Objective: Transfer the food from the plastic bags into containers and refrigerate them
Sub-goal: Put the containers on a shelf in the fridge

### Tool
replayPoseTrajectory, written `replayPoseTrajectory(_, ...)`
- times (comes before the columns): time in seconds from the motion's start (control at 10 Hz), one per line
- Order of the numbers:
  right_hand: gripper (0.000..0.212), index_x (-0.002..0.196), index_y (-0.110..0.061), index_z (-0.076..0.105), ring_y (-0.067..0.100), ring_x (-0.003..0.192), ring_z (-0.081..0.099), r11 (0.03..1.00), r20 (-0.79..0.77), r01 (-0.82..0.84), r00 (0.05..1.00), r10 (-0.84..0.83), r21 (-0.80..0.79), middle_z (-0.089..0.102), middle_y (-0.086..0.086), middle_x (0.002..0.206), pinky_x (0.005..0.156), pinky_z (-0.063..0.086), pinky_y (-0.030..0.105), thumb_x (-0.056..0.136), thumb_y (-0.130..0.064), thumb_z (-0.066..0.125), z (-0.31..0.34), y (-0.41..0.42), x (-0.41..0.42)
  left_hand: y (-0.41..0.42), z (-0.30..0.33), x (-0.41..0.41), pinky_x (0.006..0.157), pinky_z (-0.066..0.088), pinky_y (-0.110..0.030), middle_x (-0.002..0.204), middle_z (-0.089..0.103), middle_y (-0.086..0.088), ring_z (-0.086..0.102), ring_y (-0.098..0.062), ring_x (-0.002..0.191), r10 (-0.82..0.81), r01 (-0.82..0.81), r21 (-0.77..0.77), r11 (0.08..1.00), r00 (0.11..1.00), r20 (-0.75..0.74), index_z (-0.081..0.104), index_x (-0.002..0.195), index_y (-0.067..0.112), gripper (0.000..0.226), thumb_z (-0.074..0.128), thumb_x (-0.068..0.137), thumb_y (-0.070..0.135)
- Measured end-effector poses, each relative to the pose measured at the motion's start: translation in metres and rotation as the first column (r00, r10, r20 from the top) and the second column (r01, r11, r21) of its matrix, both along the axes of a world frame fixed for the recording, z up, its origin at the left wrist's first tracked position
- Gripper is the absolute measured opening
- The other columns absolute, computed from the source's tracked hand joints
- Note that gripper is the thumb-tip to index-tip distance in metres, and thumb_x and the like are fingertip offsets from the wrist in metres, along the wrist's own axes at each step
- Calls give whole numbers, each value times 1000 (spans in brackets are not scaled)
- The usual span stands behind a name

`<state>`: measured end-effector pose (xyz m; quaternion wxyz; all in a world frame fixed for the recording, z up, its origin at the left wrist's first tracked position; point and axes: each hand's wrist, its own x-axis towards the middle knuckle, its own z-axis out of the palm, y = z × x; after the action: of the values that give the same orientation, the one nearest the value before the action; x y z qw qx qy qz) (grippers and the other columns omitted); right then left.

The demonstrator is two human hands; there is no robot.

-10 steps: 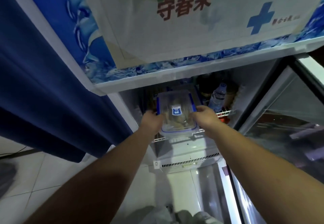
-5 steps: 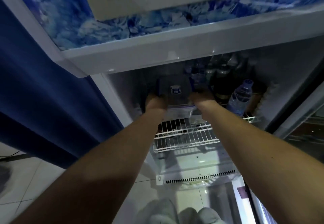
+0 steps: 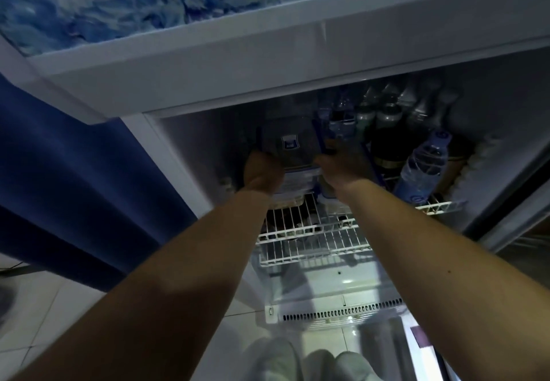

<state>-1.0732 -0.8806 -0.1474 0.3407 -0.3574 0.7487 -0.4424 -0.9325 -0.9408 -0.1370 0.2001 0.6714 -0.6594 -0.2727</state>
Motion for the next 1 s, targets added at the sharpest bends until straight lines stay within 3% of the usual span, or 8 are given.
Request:
replayPoseTrajectory(0.2, 34, 133, -29, 63, 11, 73, 62, 994, -12, -97, 995, 97, 45, 71, 3, 111, 60, 47, 26, 99, -30, 58, 5, 3, -3, -3, 8, 8, 106, 47, -44, 141, 60, -25, 56, -43, 130, -102, 103, -10, 995, 993, 57, 56, 141, -4, 39, 44, 110, 17)
replayPoseTrajectory(0.3, 37, 123, -25, 71, 27, 103, 69, 991, -73, -111, 991, 117, 79, 72, 4, 121, 83, 53, 35, 88, -36, 66, 12, 9, -13, 8, 32, 14, 99, 50, -44, 135, 64, -26, 60, -44, 123, -173, 178, -55, 982, 980, 95, 59, 138, 0, 38, 44, 111, 24)
replayPoseTrajectory(0.4, 28, 121, -19, 72, 31, 114, 65, 961, -228, -207, 942, 246, 181, 69, 10, 127, 93, 51, 38, 95, -28, 64, 30, 25, -17, 24, 50, 19, 91, 48, -43, 138, 61, -23, 61, -43, 122, -282, 316, -81, 945, 916, 285, 55, 141, 9, 40, 39, 110, 30)
replayPoseTrajectory(0.5, 38, 124, -12, 69, 37, 116, 62, 930, -375, -235, 866, 332, 282, 65, 17, 132, 97, 50, 38, 96, -30, 50, 47, 44, -9, 46, 65, 17, 98, 54, -50, 143, 59, -15, 60, -40, 125, -313, 373, -66, 926, 853, 418, 49, 144, 22, 50, 42, 99, 43)
replayPoseTrajectory(0.6, 55, 122, -20, 68, 37, 108, 65, 898, -461, -260, 787, 410, 356, 69, 15, 123, 93, 54, 38, 81, -46, 43, 53, 63, -12, 83, 96, 16, 96, 56, -47, 140, 60, -6, 63, -35, 120, -378, 399, 49, 916, 812, 446, 55, 140, 31, 44, 53, 98, 42)
replayPoseTrajectory(0.7, 61, 125, -18, 65, 41, 109, 64, 837, -494, -232, 717, 491, 495, 68, 18, 121, 88, 52, 39, 85, -58, 40, 92, 100, -3, 114, 117, 22, 93, 52, -46, 132, 61, -12, 61, -36, 116, -385, 414, 31, 910, 811, 440, 49, 142, 24, 50, 57, 96, 43)
replayPoseTrajectory(0.8, 61, 134, -19, 54, 43, 119, 55, 842, -519, -177, 717, 465, 510, 59, 17, 132, 98, 50, 45, 85, -55, 47, 118, 125, 3, 135, 131, 32, 90, 53, -45, 126, 63, -10, 62, -34, 111, -401, 423, 47, 905, 812, 425, 54, 133, 23, 44, 56, 95, 45)
replayPoseTrajectory(1.0, 65, 151, -18, 39, 43, 133, 41, 838, -525, -151, 717, 458, 524, 45, 17, 145, 109, 42, 48, 95, -44, 59, 141, 157, 20, 158, 139, 59, 102, 47, -48, 142, 55, -11, 53, -33, 126, -486, 499, 112, 859, 726, 488, 48, 145, 19, 53, 46, 101, 48)
